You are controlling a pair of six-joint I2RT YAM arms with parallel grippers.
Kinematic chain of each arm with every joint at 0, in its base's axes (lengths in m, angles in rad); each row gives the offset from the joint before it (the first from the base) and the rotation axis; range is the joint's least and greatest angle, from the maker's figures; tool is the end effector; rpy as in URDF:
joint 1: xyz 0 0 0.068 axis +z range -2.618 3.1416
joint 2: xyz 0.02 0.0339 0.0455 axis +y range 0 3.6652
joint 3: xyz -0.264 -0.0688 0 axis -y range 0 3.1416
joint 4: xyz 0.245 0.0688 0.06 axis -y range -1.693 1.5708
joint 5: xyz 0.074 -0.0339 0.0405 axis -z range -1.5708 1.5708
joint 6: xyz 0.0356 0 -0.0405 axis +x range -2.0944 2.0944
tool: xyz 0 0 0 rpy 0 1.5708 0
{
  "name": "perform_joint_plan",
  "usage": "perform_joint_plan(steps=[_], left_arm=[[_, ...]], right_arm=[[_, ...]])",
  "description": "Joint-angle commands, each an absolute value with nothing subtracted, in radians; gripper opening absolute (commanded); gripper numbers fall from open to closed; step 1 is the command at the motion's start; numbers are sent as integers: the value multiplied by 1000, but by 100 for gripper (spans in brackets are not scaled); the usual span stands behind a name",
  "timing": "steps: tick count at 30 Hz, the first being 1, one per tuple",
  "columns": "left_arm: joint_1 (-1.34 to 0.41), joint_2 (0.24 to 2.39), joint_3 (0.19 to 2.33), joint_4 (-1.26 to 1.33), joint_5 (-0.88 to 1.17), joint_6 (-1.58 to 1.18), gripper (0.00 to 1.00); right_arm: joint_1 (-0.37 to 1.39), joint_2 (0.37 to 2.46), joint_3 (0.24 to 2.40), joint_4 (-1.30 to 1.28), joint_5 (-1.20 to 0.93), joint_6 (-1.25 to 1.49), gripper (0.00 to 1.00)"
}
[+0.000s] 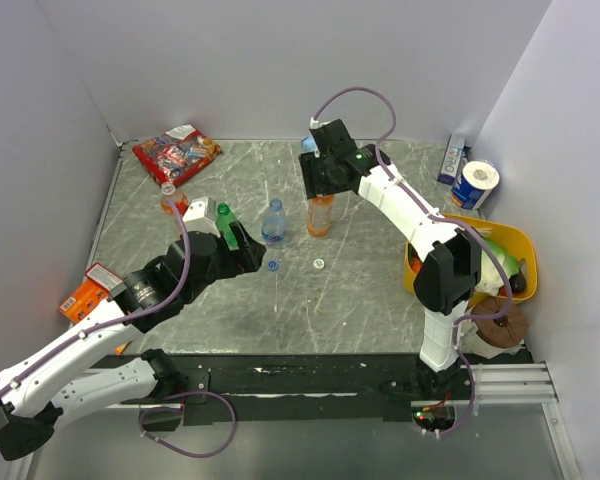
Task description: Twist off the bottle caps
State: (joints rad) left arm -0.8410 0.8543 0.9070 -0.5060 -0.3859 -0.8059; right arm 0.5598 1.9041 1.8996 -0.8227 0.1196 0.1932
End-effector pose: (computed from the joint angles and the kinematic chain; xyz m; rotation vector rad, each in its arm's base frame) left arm 0.1329 -0.1284 0.3386 -0.2130 2.0407 -0.6635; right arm 0.3629 0.2224 0.3414 -0.3824 2.3701 0.2105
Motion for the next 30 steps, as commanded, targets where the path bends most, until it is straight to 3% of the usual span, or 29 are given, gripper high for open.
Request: perform_joint_plan(steps=[1, 4, 6, 15, 23, 30], left_arm=[[-839, 844, 904, -483, -370, -804, 96], [-839, 838, 899, -483, -370, -807, 96], [-839, 833, 896, -485, -370, -810, 96], [-839, 822, 891, -494, -376, -818, 96], [-825, 837, 917, -468, -472, -723, 96], [-617, 865, 976, -416, -391, -649, 96]], right_arm=[[565, 1858, 1931, -835, 112, 201, 73], [563, 1853, 1940, -838, 117, 192, 76], [563, 1855, 1950, -841, 121, 189, 84], [563, 1812, 1954, -831, 161, 190, 86], [535, 1580, 1789, -715, 161, 245, 89], [394, 1297, 1522, -579, 140, 299, 90]])
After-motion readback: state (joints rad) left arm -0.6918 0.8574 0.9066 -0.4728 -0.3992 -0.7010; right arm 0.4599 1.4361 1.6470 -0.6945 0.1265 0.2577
